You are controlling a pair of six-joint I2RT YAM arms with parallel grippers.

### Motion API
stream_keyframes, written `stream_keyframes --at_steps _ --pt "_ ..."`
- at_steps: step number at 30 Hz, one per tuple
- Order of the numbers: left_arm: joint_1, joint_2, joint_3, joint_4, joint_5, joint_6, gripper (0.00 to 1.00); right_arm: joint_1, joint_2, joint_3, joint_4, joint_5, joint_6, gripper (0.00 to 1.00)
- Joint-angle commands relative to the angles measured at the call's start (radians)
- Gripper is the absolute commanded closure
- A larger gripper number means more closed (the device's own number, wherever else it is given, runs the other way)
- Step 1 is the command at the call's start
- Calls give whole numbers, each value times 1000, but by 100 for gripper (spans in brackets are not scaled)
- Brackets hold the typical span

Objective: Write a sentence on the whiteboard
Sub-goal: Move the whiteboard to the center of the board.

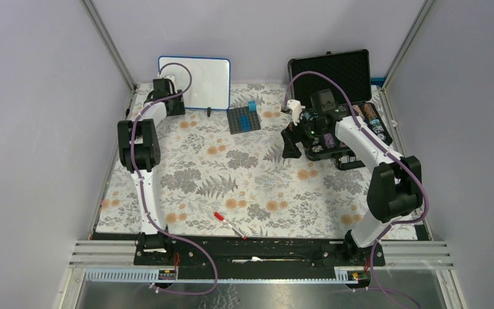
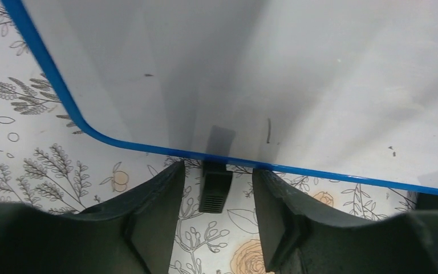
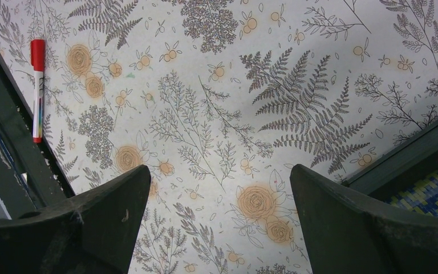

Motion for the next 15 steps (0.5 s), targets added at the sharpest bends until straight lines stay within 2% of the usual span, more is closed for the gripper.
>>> stream_keyframes --at_steps 1,6,9,15 --pt "-21 6 50 40 -50 17 50 1 -17 -4 14 -24 7 0" --pt "-31 -19 14 35 -73 33 65 1 -20 -4 14 -30 11 0" --pt "-39 -44 -23 39 -97 44 78 0 -21 -3 13 -30 16 0" --pt "-55 -119 -156 42 -115 39 95 1 -31 -5 15 -30 33 0"
